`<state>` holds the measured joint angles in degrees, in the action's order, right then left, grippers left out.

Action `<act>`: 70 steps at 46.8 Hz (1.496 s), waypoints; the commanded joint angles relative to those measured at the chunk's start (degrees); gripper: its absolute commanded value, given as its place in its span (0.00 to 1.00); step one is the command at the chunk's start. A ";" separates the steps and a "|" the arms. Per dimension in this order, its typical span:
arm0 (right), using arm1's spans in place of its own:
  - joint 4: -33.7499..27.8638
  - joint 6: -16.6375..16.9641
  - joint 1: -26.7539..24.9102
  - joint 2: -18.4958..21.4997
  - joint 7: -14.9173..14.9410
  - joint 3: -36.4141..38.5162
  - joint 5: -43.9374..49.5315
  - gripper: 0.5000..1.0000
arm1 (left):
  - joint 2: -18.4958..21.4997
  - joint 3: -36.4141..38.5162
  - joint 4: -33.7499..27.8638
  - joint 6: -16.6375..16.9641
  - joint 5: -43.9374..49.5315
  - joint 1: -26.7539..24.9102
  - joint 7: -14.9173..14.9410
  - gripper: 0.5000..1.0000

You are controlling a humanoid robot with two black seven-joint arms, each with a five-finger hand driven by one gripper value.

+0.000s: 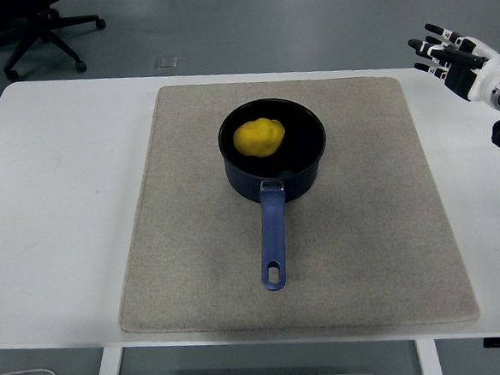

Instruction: Put the potato in the blue pot

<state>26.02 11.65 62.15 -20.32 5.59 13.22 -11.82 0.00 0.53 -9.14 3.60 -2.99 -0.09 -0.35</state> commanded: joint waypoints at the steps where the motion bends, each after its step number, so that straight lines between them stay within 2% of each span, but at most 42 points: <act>1: 0.00 -0.05 0.07 0.19 0.39 0.06 0.05 0.86 | 0.00 0.00 -0.08 0.00 0.00 0.00 0.00 0.99; 14: 0.00 -0.14 0.43 0.72 0.65 0.06 0.13 0.86 | 0.00 0.00 -0.26 0.00 0.00 0.00 0.00 0.99; 29: 0.00 -0.31 0.43 3.18 0.74 0.06 0.13 0.86 | 0.00 0.09 -0.52 0.00 0.00 0.00 0.00 0.99; 37: 0.00 -0.22 0.51 3.36 1.97 0.14 0.13 0.86 | 0.00 0.09 -0.35 0.00 0.00 0.00 0.00 0.99; 54: -0.18 -0.57 0.43 3.09 1.97 0.32 -0.48 0.86 | 0.00 0.09 -0.52 0.00 0.00 0.00 0.00 0.99; 66: -0.09 -4.26 0.60 3.53 1.88 1.28 -1.18 0.86 | 0.00 0.09 -0.26 0.00 0.00 0.00 0.00 0.99; 70: -0.09 -6.19 0.51 4.85 1.44 2.78 -1.10 0.86 | 0.00 0.00 -0.08 0.00 0.00 0.00 0.00 0.99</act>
<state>25.88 6.98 62.81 -16.51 7.35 14.93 -12.94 0.00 0.61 -9.36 3.59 -2.99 -0.09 -0.35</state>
